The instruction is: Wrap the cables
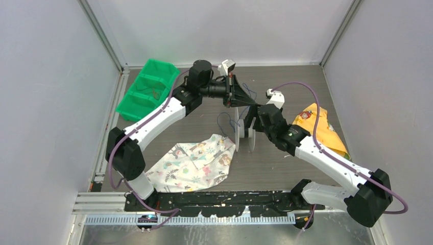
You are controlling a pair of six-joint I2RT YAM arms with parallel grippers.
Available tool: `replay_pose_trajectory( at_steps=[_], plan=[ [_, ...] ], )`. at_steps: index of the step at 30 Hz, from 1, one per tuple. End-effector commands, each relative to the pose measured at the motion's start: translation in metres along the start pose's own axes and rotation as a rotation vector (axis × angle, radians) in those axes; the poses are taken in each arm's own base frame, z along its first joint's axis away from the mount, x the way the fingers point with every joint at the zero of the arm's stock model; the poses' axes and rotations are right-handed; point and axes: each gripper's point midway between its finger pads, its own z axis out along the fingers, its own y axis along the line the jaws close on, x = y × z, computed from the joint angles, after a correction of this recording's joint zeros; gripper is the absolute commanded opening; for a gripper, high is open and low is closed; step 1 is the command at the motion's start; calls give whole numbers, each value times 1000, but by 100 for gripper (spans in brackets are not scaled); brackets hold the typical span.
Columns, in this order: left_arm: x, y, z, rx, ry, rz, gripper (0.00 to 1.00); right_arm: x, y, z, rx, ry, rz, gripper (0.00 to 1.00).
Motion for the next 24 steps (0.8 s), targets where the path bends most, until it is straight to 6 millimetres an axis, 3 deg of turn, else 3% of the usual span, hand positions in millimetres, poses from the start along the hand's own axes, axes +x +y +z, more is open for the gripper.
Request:
replay_pose_trajectory(
  at_steps=[1,24],
  plan=[
    [11,-40,-12,92,8,59,1,-16,6,0,-5,-62,8,79],
    [9,-57,-5,184,31,60,0,-14,1,2,26,-65,-4,79]
  ],
)
